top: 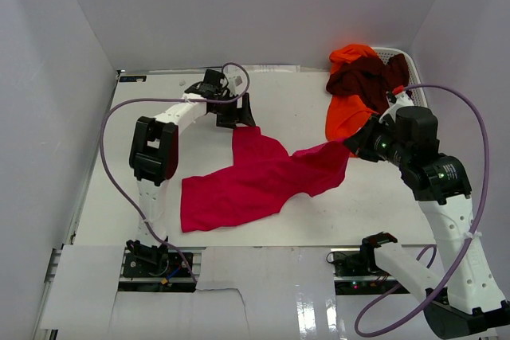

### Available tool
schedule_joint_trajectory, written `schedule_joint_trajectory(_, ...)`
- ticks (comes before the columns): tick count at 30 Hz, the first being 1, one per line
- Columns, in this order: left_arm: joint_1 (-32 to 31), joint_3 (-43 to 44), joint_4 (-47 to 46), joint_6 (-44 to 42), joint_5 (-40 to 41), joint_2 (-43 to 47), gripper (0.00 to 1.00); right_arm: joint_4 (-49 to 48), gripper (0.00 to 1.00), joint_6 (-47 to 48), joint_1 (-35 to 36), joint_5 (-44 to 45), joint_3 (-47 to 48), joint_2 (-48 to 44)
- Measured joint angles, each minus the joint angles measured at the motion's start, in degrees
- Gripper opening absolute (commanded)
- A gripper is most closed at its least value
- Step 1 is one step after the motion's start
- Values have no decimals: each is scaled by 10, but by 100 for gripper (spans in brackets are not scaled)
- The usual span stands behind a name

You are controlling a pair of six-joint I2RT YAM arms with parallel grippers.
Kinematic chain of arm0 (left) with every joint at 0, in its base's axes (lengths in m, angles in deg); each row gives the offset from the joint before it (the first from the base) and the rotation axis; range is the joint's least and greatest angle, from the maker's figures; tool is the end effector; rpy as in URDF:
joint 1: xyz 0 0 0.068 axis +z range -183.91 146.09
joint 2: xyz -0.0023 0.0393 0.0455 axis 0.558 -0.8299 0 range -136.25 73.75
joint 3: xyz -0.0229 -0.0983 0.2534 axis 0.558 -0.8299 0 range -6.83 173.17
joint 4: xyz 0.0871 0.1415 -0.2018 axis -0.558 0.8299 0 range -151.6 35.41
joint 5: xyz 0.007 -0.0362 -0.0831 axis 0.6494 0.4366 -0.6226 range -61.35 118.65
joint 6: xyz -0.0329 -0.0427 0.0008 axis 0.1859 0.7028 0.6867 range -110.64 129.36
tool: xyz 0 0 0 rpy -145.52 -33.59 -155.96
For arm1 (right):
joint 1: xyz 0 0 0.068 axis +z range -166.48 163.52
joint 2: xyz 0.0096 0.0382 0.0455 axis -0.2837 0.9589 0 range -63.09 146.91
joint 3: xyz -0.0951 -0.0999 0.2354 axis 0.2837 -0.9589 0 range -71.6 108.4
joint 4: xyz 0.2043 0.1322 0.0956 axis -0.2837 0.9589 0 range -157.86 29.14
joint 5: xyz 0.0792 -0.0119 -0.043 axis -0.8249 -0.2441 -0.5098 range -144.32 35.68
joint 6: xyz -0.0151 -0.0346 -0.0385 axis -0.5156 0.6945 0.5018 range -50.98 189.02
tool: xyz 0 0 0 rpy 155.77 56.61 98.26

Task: Fold and stack the t-shirts
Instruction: Flatten out the tshirt

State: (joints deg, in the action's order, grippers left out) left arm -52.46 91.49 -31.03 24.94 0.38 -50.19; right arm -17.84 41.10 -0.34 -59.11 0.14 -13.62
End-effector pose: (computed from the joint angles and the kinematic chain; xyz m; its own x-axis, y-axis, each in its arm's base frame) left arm 0.4429 -0.1664 0.1932 -0.9010 0.0529 -0.4305 0.2992 0.7945 -0.5285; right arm 0.1425 0.0444 0.4115 -0.5582 0.3242 -0.7637 -0.0980 0.8883 0.4488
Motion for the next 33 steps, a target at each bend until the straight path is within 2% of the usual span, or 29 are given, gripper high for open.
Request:
schedule_joint_trajectory(13, -16, 39, 70, -18, 99, -39, 89, 5, 8, 0, 0, 2, -14, -1)
schedule_joint_trajectory(16, -21, 49, 73, -18, 114, -48, 70, 5, 8, 0, 0, 2, -15, -1)
schedule_joint_trajectory(17, -22, 54, 75, -19, 117, -52, 54, 5, 8, 0, 0, 2, -15, -1)
schedule_joint_trajectory(20, -28, 70, 85, -19, 124, -70, 35, 5, 8, 0, 0, 2, -17, -2)
schedule_joint_trajectory(21, -30, 80, 90, -21, 125, -76, 15, 5, 8, 0, 0, 2, -19, -2)
schedule_joint_trajectory(22, -30, 87, 93, -17, 125, -81, 0, 5, 8, 0, 0, 2, -19, -2)
schedule_joint_trajectory(29, -32, 109, 119, -5, 155, -88, 0, 6, 8, 7, -1, 14, -16, 9)
schedule_joint_trajectory(33, -7, 96, 135, 32, 181, -51, 0, 7, 8, 24, -10, 32, 10, 53)
